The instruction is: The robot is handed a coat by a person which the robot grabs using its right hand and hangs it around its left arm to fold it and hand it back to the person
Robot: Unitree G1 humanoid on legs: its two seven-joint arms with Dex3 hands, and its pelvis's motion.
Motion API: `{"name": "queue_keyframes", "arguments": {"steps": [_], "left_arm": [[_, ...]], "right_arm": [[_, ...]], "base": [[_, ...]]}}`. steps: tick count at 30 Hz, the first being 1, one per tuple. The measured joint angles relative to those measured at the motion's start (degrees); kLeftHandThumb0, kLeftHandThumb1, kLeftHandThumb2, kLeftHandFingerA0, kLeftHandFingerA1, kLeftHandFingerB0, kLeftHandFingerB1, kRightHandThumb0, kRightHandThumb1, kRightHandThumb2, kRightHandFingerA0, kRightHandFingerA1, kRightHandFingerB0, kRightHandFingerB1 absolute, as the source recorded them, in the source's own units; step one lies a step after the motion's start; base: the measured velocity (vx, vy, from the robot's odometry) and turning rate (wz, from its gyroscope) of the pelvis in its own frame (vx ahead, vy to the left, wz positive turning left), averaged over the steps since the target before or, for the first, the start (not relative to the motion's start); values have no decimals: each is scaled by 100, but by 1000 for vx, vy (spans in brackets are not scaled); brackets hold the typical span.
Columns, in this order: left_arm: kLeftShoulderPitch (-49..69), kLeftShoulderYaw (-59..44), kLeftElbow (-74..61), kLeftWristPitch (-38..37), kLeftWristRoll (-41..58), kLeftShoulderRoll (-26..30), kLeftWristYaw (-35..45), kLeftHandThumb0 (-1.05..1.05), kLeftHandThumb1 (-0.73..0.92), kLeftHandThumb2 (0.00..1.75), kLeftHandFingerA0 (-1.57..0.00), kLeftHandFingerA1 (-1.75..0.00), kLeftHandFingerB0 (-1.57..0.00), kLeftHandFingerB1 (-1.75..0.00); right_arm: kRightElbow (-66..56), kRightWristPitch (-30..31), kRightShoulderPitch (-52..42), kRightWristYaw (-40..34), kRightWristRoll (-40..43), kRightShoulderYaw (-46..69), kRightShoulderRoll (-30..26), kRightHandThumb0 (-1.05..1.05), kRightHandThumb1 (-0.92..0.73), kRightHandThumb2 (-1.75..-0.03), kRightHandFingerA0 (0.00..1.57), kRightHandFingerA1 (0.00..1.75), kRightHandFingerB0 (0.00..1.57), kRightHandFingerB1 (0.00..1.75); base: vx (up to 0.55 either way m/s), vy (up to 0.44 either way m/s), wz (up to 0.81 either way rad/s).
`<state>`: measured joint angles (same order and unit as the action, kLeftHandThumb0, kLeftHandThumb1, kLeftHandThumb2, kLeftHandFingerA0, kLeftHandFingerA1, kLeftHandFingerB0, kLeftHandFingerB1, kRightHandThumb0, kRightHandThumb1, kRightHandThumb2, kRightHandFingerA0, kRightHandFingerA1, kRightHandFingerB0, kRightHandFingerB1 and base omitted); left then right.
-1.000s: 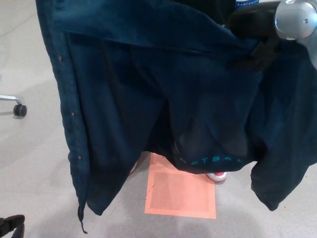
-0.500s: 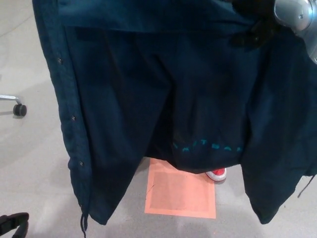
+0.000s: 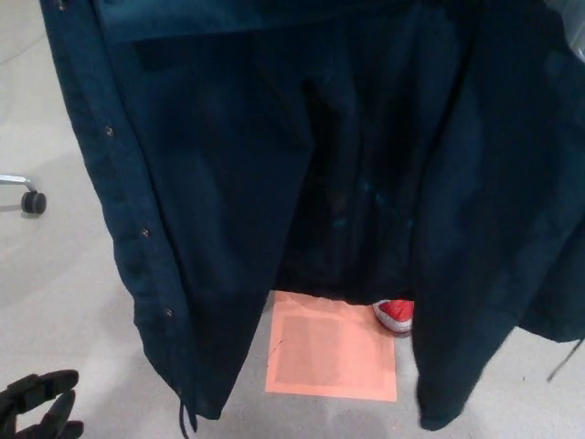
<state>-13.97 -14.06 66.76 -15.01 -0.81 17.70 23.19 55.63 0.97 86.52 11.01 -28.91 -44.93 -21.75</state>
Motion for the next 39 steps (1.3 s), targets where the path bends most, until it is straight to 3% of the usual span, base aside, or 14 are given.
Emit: {"name": "queue_keyframes", "arguments": {"steps": [7, 8, 13, 15, 20, 25, 29, 30, 31, 32, 33, 34, 36, 39], "left_arm": [[21, -16, -289, 0, 40, -31, 176, -69, 82, 66, -43, -41, -32, -35], [37, -19, -363, 0, 56, -33, 211, -70, 81, 67, -42, -41, -31, -36], [215, -29, -869, -1, 185, -35, 438, -68, 84, 65, -39, -41, -30, -36], [314, -28, -1108, -1, 235, -35, 543, -68, 84, 67, -42, -42, -31, -37], [857, 72, -2360, 49, 506, -33, 994, -68, 80, 66, -45, -43, -33, -38], [1319, 308, -3534, 178, 739, -22, 1384, -70, 84, 66, -41, -43, -30, -37], [1582, 526, -4349, 291, 892, -11, 1614, -72, 82, 67, -43, -43, -32, -38], [1674, 641, -4713, 354, 964, -2, 1714, -72, 85, 65, -45, -42, -36, -37], [1724, 715, -4931, 402, 1015, 1, 1776, -73, 84, 65, -44, -43, -37, -37], [1766, 809, -5192, 463, 1078, 8, 1847, -72, 85, 65, -44, -44, -35, -38], [1796, 908, -5446, 533, 1134, 16, 1915, -72, 85, 65, -44, -44, -35, -38], [1815, 997, -5658, 598, 1187, 24, 1973, -73, 89, 66, -44, -43, -30, -37], [1824, 1231, -6145, 763, 1309, 45, 2099, -73, 85, 68, -43, -44, -28, -38], [1754, 1660, -6828, 1045, 1469, 76, 2292, -70, 87, 67, -46, -46, -28, -38]], "right_arm": [[437, -124, 478, -493, -1, 351, 171, -34, -85, -65, 95, 158, 72, 137], [500, -145, 556, -564, -1, 406, 192, -36, -84, -66, 101, 133, 83, 103], [782, -248, 916, -915, -10, 627, 339, -36, -85, -65, 104, 122, 87, 97], [875, -285, 1029, -1032, -14, 698, 395, -35, -83, -69, 94, 148, 79, 113], [1145, -392, 1285, -1360, -39, 833, 569, -33, -80, -69, 94, 158, 73, 138], [1308, -465, 1322, -1542, -63, 871, 691, -34, -76, -65, 97, 144, 87, 100], [1432, -511, 1322, -1645, -90, 874, 801, -33, -74, -64, 98, 135, 87, 89], [1481, -537, 1322, -1692, -111, 874, 849, -31, -74, -62, 100, 108, 89, 80], [1511, -551, 1323, -1723, -124, 873, 877, -30, -74, -61, 95, 127, 86, 91], [1547, -568, 1323, -1762, -144, 873, 913, -32, -73, -67, 87, 156, 74, 123], [1579, -586, 1324, -1793, -164, 873, 957, -32, -73, -67, 87, 156, 74, 123], [1600, -603, 1326, -1821, -182, 873, 998, -25, -59, -59, 91, 135, 89, 70], [1641, -653, 1360, -1896, -226, 871, 1097, -27, -54, -58, 92, 132, 94, 59], [1693, -756, 1540, -2018, -277, 879, 1298, -33, -68, -60, 95, 121, 91, 74]], "base": [[0, 0, 0], [0, 0, 0], [0, 0, 0], [0, 0, 0], [0, 0, 0], [0, 0, 0], [0, 0, 0], [0, 0, 0], [0, 0, 0], [0, 0, 0], [0, 0, 0], [0, 0, 0], [0, 0, 0], [0, 0, 0]]}}
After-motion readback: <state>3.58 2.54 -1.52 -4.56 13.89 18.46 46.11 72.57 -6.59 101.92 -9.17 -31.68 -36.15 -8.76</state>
